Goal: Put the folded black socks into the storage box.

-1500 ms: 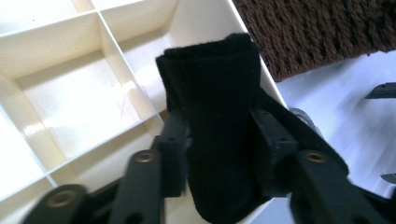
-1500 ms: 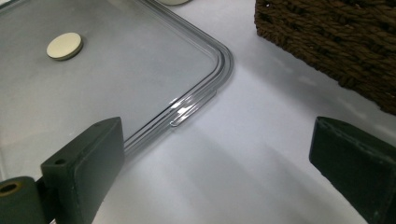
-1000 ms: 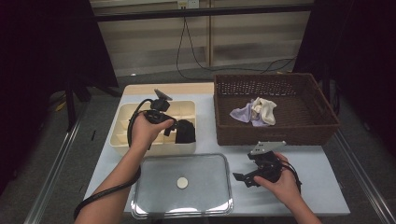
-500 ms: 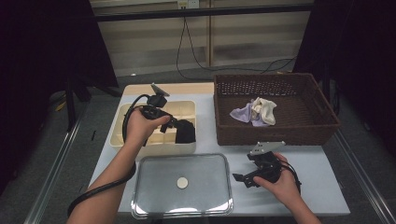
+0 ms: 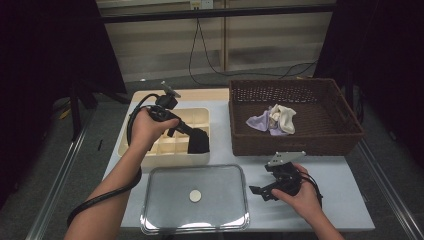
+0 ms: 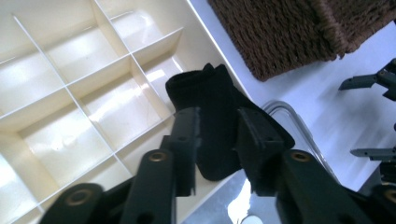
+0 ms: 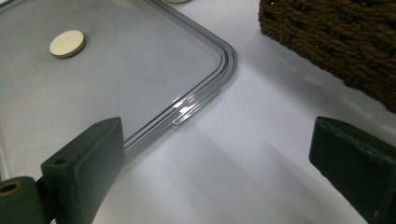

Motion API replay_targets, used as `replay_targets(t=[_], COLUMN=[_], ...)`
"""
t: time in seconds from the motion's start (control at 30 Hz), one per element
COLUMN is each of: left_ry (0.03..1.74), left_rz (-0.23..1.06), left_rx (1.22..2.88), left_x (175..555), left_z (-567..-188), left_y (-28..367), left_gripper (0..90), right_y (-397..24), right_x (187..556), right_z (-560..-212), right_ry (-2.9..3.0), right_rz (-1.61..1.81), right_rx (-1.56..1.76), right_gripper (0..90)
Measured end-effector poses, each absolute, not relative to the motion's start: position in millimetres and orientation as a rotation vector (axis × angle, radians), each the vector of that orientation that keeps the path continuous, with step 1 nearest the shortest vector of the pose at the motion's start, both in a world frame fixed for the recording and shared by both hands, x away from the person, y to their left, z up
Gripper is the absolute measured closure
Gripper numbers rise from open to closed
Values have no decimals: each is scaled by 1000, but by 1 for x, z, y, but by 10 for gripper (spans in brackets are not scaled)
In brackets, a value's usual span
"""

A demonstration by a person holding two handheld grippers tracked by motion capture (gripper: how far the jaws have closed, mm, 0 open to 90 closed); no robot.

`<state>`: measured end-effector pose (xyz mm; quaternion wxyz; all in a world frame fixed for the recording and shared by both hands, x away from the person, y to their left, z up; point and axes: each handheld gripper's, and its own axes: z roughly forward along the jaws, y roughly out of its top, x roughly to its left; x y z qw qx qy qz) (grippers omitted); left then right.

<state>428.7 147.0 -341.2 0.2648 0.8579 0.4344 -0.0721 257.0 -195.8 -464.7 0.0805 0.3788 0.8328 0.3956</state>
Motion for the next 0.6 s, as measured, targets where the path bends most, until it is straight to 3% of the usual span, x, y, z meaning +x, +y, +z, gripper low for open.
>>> replay_targets(t=[0.33, 0.6], left_ry=[1189, 1189], left_rz=[-221, -221], left_rx=[2325, 2331], left_x=[432, 434], left_z=[-337, -344], left_y=[149, 147], left_gripper=[895, 900], right_y=[-196, -195], right_x=[257, 257], right_z=[-465, -464], right_ry=[2490, 2491], right_rz=[1187, 1185], right_rx=[1127, 1128], right_gripper=[36, 36])
